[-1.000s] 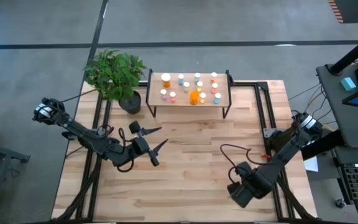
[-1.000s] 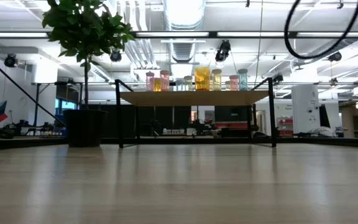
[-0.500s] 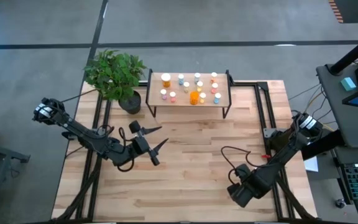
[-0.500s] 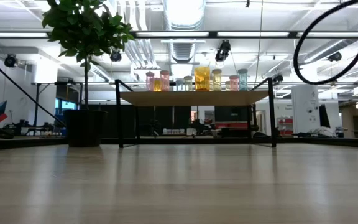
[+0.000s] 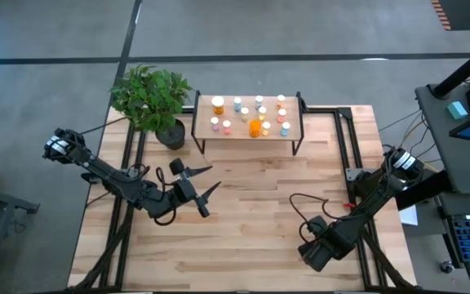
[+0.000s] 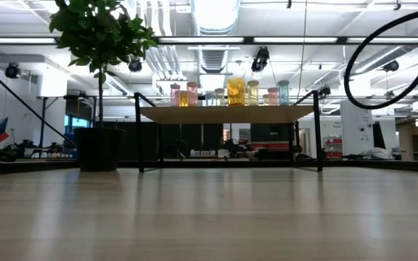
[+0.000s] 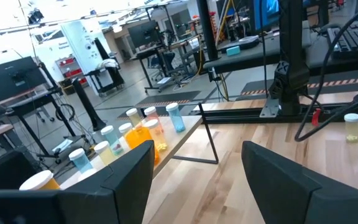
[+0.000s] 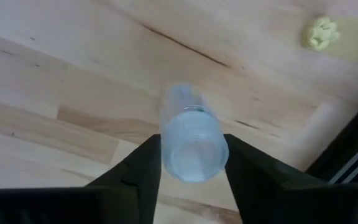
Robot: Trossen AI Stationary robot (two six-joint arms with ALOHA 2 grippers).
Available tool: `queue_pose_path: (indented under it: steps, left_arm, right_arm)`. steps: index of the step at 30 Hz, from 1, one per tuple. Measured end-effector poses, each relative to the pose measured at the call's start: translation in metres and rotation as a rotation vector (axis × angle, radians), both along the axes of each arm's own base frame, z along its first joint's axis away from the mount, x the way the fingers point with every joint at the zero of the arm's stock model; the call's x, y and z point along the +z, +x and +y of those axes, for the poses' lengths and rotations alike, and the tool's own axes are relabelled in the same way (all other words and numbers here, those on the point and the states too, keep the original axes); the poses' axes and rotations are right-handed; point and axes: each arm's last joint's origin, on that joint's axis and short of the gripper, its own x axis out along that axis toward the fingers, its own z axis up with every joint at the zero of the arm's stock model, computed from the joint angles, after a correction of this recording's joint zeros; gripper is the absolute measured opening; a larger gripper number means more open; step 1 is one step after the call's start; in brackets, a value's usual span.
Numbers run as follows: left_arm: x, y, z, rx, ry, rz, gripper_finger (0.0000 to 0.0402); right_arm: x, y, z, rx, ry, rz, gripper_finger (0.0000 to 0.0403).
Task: Pick and place medicine bottles onto shelf by color
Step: Put the transparent pill bottle on the shelf
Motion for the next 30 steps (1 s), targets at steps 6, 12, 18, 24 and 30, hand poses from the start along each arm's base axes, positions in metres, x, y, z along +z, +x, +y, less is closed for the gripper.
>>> queue_pose_path:
  steps: [6, 12, 18, 24, 30]
  left_arm:
    - [0.000, 0.000, 0.000, 0.000, 0.000, 0.000, 0.0226]
    - [0.000, 0.000, 0.000, 0.000, -0.041, -0.026, 0.0226]
    - [-0.001, 0.000, -0.004, -0.063, -0.175, -0.101, 0.0226]
    - [-0.012, 0.006, -0.014, -0.163, -0.280, -0.114, 0.0226]
    - [-0.011, 0.005, -0.017, -0.175, -0.312, -0.128, 0.0226]
  right_arm:
    - [0.011, 0.007, 0.004, 0.063, 0.040, -0.043, 0.0125]
    - [0.051, 0.044, 0.000, 0.307, 0.104, -0.266, 0.0128]
    - [0.101, 0.087, -0.046, 0.511, 0.012, -0.421, 0.0137]
    - [0.150, 0.118, -0.113, 0.815, -0.144, -0.540, 0.0136]
    - [0.194, 0.132, -0.174, 1.281, -0.439, -0.588, 0.0137]
